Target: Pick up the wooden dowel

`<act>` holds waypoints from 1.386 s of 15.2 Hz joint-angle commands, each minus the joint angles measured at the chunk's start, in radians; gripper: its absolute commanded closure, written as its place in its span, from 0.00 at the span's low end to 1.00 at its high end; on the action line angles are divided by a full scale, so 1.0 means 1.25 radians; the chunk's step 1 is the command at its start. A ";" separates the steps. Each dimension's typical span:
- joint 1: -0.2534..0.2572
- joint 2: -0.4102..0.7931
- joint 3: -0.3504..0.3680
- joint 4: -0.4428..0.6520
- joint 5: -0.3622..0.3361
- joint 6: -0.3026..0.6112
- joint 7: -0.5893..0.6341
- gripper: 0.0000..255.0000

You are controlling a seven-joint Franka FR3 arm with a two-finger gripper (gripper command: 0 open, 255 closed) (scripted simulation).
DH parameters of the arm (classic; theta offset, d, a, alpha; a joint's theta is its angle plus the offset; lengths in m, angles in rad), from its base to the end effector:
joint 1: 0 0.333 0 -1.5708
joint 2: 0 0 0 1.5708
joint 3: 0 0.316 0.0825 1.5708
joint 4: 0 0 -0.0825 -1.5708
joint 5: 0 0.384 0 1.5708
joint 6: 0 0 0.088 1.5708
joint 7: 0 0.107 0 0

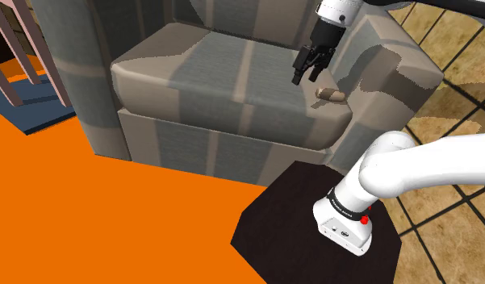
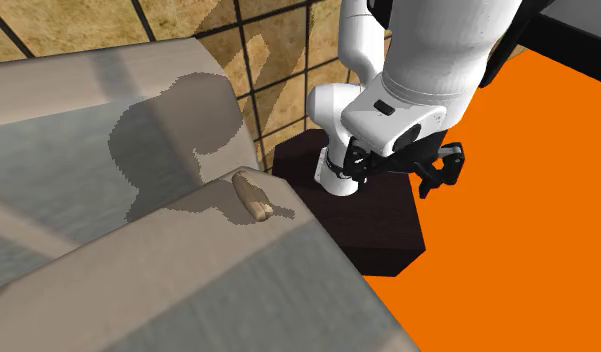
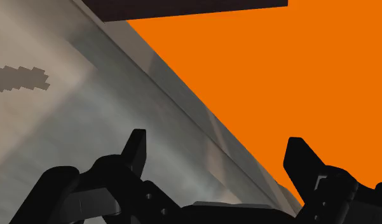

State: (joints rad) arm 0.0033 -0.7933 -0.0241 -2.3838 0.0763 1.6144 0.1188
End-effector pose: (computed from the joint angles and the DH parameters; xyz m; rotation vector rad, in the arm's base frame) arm 0.3088 -0.0006 0.5839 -3.0400 0.2056 -0.0286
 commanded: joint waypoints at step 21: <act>-0.009 -0.029 -0.378 -0.093 -0.407 0.141 -0.731 0.00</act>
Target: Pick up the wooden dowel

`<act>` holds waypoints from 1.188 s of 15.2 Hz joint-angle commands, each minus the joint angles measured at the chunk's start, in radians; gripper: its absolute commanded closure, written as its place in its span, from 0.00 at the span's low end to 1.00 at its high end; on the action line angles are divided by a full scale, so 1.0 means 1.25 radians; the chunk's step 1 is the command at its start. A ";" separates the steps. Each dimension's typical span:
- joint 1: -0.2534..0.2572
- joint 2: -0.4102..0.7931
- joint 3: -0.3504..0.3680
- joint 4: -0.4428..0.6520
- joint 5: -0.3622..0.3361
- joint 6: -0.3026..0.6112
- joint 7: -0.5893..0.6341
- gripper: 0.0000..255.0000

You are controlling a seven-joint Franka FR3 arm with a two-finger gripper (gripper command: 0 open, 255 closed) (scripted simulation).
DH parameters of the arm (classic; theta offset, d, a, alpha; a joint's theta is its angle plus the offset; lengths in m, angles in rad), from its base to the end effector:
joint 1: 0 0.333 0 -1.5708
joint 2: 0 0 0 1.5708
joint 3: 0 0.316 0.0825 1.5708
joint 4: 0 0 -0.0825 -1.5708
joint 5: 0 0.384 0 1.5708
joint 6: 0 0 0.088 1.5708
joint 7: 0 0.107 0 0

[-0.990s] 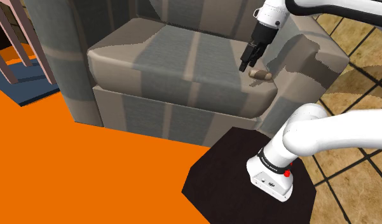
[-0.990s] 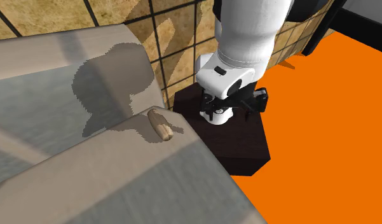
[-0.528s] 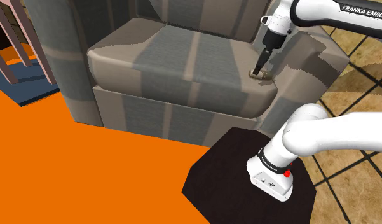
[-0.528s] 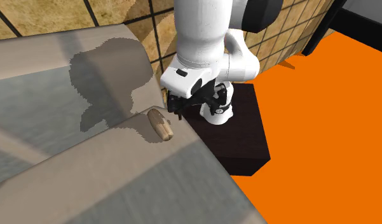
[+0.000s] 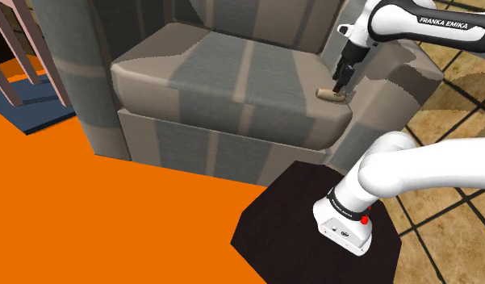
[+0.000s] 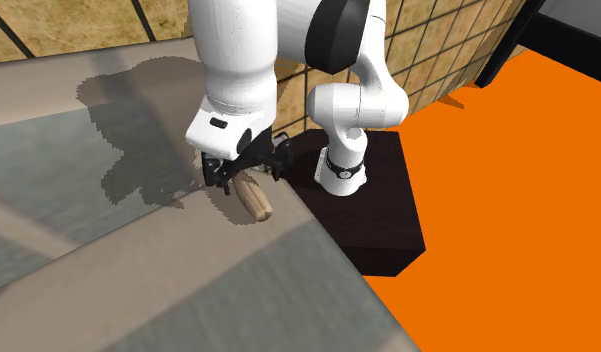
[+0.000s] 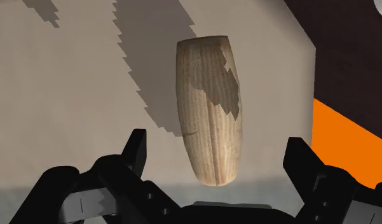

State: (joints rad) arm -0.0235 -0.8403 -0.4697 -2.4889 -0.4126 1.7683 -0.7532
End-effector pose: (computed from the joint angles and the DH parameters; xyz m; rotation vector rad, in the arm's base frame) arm 0.2665 -0.2108 0.5266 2.9695 0.6946 0.0428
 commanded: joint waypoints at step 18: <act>0.012 0.043 -0.049 -0.082 -0.035 0.124 -0.015 1.00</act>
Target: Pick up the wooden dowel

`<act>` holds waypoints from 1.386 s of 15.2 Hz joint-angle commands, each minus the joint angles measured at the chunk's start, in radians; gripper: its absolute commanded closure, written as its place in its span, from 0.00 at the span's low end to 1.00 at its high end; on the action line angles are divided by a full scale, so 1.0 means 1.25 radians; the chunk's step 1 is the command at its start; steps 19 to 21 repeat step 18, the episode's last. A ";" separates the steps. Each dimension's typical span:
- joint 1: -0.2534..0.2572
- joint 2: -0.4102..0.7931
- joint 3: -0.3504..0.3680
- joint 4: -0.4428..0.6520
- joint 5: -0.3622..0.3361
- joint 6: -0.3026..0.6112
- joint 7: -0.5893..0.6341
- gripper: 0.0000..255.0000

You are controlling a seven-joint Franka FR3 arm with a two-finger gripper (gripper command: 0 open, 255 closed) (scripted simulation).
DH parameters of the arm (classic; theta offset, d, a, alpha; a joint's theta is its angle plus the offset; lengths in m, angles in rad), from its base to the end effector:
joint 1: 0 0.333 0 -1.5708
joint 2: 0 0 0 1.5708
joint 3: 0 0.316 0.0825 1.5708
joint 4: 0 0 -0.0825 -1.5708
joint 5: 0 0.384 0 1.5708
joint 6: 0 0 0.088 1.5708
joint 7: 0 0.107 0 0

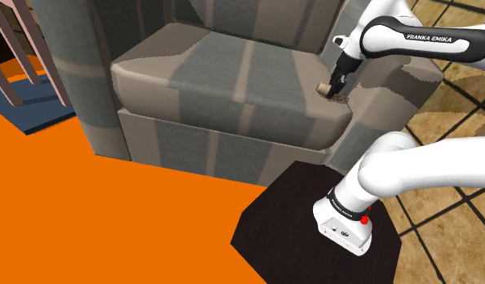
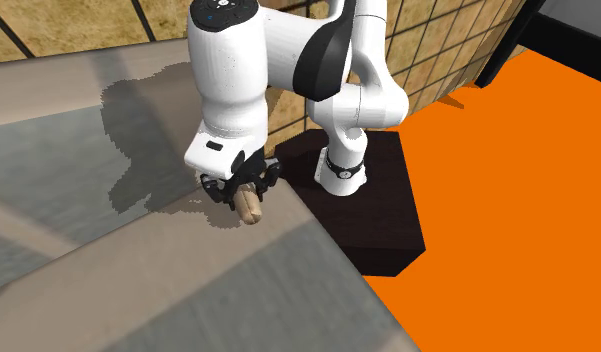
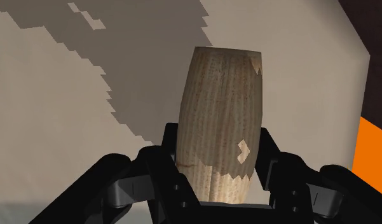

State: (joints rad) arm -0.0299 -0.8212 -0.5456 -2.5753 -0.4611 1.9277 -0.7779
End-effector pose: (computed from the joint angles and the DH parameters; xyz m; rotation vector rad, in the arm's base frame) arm 0.2698 -0.2266 0.4857 2.9464 0.7127 0.1044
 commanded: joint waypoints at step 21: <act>0.015 0.004 0.071 0.142 0.053 -0.181 -0.031 1.00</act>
